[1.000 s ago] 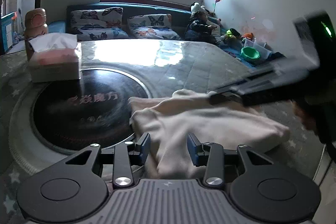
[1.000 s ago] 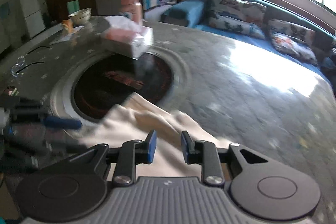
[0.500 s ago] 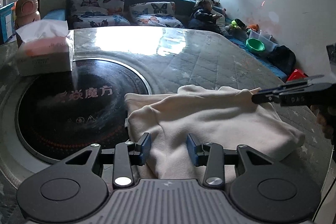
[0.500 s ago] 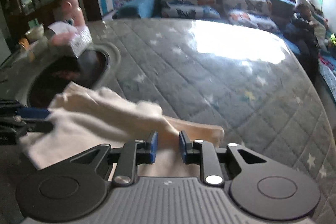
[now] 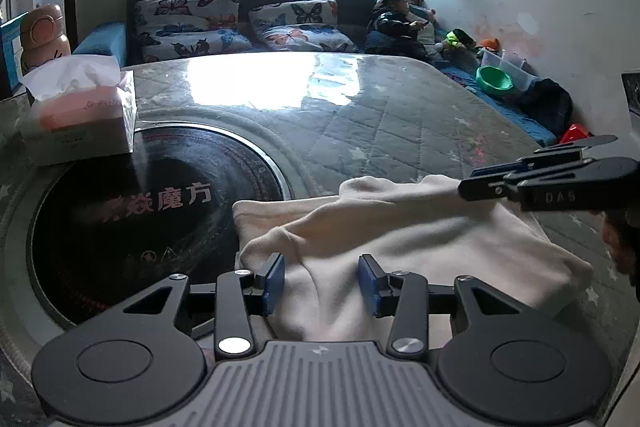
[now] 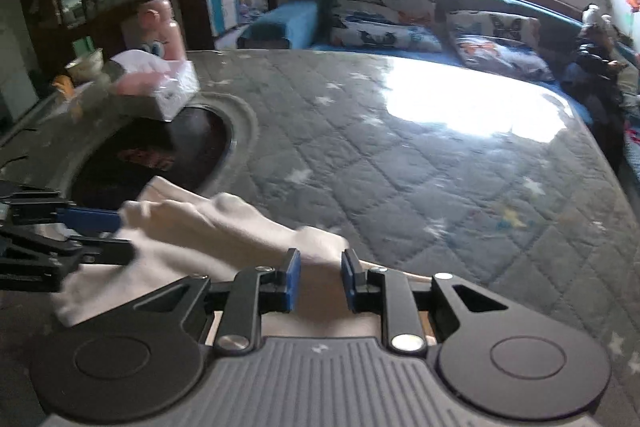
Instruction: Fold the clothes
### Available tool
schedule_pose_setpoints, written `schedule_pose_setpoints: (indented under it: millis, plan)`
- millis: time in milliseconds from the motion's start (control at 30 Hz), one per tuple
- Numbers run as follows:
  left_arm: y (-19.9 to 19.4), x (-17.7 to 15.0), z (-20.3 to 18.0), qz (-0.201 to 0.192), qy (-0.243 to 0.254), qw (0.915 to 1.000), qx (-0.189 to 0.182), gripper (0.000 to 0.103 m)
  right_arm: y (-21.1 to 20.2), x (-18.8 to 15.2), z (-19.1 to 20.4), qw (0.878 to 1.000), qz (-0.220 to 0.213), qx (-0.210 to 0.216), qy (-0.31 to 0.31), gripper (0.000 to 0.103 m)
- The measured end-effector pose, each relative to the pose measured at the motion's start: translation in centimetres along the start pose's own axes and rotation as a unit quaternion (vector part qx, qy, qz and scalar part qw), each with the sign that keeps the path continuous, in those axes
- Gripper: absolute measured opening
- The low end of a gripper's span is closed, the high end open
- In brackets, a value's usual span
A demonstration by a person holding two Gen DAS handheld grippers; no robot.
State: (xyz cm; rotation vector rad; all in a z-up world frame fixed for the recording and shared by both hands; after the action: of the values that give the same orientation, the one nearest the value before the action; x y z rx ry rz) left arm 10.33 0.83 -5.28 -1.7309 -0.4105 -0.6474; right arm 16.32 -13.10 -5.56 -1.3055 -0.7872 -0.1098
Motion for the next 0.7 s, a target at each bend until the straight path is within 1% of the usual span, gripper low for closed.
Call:
schedule_pose_setpoints:
  millis: [133,200,333,433,600,700]
  plan:
    - [-0.6,0.0,-0.6,-0.005,0.007,1.0000,-0.003,0.045,0.6,0.5,0.3,1.000,0.004,-0.011,-0.010,0.022]
    - [-1.3,-0.1,-1.0,-0.010,0.015,0.9998,-0.005,0.046,0.9,0.8,0.3,1.000,0.006,-0.019,-0.015,0.022]
    - [-2.4,-0.5,-1.8,-0.018,0.027,0.9994,-0.010,0.047,-0.9,0.5,0.4,1.000,0.005,-0.002,-0.022,0.022]
    - [-2.9,-0.9,-2.9,-0.022,0.038,0.9988,-0.023,0.047,-2.9,-1.0,0.5,0.999,0.012,0.001,-0.032,0.022]
    - [-2.7,-1.3,-4.9,-0.021,0.057,0.9974,-0.038,0.047,-6.3,-4.5,1.6,0.998,0.027,0.006,-0.052,0.022]
    - [-2.1,-1.7,-5.7,-0.017,0.066,0.9970,-0.037,0.047,-7.3,-6.8,2.6,0.998,0.034,0.008,-0.060,0.021]
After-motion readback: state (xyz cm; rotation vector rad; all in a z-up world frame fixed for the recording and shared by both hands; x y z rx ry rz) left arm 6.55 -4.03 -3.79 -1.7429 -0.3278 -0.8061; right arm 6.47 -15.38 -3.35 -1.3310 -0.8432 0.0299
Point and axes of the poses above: each gripper's, at about its wrist camera, not at the fingertips, and y roughly the way its jaws point, z to its left, x to its top, the point moved 4 cm from there along y, roughly the way its jaws point, and after that the axes turned 8 degrees about z, right-handed, at the moved point
